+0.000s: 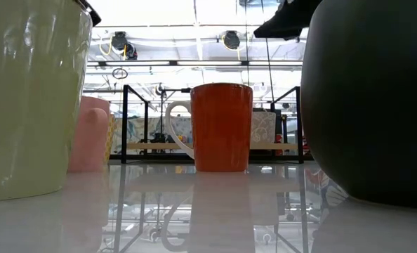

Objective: Place coffee mugs
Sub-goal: Put the yellow mug on the shelf

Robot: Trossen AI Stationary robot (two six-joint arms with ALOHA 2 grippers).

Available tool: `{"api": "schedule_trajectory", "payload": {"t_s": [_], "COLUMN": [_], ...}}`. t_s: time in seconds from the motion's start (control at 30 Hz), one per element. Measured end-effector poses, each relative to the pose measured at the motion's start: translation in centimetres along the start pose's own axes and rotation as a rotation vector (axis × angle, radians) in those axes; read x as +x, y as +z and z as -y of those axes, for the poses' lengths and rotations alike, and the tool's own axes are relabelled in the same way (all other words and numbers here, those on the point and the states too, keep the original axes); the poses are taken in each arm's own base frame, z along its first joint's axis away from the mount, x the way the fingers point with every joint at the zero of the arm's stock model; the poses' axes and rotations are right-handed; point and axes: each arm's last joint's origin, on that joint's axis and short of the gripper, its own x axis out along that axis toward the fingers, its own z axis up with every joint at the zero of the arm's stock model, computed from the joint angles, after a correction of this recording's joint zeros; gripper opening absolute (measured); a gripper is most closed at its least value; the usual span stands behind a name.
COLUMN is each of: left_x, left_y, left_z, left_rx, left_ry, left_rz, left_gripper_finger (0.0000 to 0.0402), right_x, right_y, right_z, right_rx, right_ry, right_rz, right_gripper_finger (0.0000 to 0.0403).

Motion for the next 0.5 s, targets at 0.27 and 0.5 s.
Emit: {"api": "schedule_trajectory", "payload": {"t_s": [0.27,0.5], "left_x": [0.0,-0.3], "left_y": [-0.4,-0.8], "left_z": [-0.3,-3.2], "left_rx": [-0.011,-0.146], "left_ry": [0.03,0.239], "left_rz": [-0.041,-0.13], "left_gripper_finger": [0.0143,0.0158], "right_x": [-0.1,-0.1], "right_y": [0.2,0.2], "right_z": [-0.6,-0.6], "right_rx": [-0.009,-0.004], "right_ry": [0.014,0.012], "right_rz": [0.015,0.013], "right_gripper_finger": [0.0162,0.0162]}}
